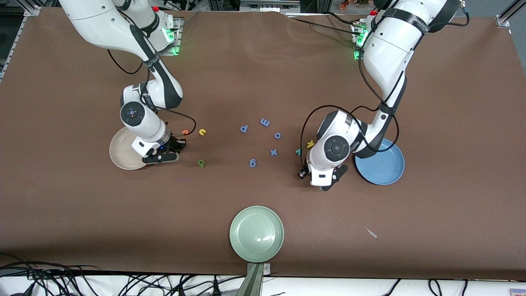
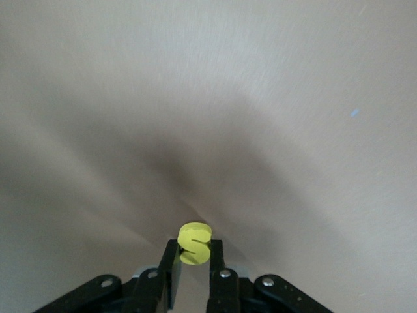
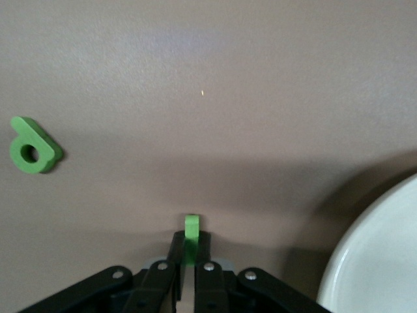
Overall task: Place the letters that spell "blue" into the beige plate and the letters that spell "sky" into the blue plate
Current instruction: 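Drop the green letter on the cream plate while the left gripper drops S on blue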
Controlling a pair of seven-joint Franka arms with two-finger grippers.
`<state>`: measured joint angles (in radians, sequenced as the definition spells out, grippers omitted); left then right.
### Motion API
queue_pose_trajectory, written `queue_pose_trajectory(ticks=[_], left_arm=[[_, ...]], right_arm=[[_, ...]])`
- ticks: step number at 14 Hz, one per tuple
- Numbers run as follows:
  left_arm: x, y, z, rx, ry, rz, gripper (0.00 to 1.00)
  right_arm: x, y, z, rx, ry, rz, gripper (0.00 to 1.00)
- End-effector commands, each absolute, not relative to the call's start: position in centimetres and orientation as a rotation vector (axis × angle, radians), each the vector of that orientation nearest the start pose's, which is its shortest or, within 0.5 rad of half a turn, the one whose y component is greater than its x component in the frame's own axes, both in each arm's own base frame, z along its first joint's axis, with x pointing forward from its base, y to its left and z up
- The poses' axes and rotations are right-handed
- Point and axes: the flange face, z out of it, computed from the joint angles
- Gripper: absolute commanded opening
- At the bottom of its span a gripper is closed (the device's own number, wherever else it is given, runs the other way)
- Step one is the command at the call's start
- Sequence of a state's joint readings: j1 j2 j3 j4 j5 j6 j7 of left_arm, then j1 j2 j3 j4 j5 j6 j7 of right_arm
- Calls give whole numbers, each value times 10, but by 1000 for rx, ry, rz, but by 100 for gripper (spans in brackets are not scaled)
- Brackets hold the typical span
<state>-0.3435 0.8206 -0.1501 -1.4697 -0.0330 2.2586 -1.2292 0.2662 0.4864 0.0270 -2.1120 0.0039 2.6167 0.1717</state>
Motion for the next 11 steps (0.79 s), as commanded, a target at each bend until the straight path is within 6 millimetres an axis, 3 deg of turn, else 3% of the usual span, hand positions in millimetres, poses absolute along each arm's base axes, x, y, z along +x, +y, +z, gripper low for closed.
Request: queue_pose_trajectory(ticks=[1,3,5,6,8,9,11], left_arm=[[651,-295,236,-2966,-1197,168,2],[660,-256,262,-2997,-1057,205,4],[657,-233,276,-3012,-882,281,10],[654,-227,281,-3007,-822,320,9],[653,-190,291,-3005,-754,384,9],[653,-167,293,-3037,-648,407,9],[646,-147,290,-3062,-527,437,9]], right_arm=[[570,171,213,-3123,-189,38,0],[585,154,238,-3144,-186,180,0],[589,128,255,-3147,-285,210,0],[590,109,257,-3153,-300,225,0],[590,71,253,-3157,-334,269,0],[589,59,250,-3158,-344,283,0],[589,48,241,-3165,-318,307,1]])
